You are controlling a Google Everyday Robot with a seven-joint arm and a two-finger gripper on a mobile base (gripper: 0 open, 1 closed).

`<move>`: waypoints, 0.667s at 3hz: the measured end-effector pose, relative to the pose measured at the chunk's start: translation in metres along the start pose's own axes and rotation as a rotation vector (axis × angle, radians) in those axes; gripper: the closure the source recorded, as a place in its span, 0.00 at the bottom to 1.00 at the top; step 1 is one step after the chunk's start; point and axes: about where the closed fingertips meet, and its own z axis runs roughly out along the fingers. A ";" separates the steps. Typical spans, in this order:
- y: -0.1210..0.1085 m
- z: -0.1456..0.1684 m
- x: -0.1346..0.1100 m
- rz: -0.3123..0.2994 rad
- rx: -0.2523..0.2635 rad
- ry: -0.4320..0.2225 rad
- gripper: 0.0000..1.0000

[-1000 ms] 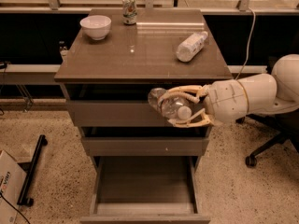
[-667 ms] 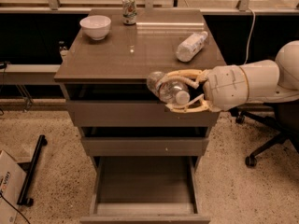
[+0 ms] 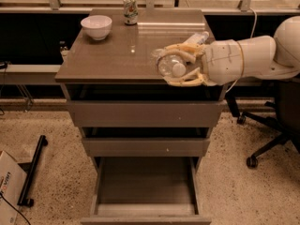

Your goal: Pick water bottle from bottom drawer and place on counter

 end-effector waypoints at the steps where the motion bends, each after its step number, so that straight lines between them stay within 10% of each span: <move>1: -0.025 0.004 0.022 0.030 0.009 0.020 1.00; 2: -0.046 0.012 0.047 0.063 0.007 0.040 1.00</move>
Offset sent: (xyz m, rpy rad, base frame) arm 0.1073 0.0080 -0.0126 -0.0398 0.0896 -0.0809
